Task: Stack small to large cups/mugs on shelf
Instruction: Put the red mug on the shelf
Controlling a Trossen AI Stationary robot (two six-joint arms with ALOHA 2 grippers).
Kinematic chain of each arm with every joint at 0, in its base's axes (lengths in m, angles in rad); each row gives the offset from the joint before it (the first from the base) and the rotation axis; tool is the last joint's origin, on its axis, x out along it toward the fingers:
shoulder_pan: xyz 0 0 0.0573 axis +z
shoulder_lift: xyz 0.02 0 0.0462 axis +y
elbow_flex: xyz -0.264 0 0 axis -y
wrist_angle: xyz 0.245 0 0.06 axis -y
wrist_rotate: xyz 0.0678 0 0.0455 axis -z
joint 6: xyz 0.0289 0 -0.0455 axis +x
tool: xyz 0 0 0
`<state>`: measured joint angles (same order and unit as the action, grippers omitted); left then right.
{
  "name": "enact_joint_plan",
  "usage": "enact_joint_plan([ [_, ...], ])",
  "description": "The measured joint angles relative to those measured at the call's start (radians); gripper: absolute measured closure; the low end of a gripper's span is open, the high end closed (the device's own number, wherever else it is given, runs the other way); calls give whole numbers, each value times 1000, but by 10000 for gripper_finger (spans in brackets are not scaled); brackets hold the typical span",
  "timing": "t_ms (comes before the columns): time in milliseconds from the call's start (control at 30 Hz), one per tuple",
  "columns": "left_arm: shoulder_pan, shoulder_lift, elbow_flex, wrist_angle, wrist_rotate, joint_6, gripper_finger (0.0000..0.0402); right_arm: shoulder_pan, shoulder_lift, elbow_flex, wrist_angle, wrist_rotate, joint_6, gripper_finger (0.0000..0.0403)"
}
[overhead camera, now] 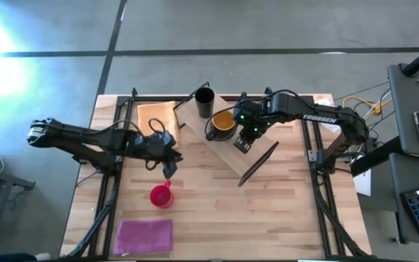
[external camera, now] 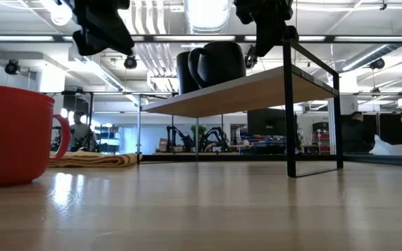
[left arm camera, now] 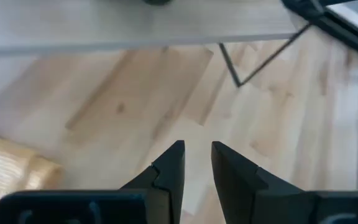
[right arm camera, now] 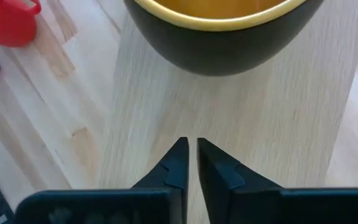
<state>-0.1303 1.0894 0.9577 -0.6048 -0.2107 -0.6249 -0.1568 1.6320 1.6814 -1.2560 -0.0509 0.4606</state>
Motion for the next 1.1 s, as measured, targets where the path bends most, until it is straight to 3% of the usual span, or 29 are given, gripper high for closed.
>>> enact_joint_plan([
  [467,-238,3,1,-122,11,-347,336,85,-3,0,-3,0,37,293],
  [800,-393,15,-12,-223,11,-613,336,106,-3,0,0,0,45,299],
  [967,-433,57,-15,-442,-51,-811,336,106,0,0,12,1,45,311],
  [1100,-426,91,-16,-484,-125,-855,336,106,0,0,14,4,45,320],
])
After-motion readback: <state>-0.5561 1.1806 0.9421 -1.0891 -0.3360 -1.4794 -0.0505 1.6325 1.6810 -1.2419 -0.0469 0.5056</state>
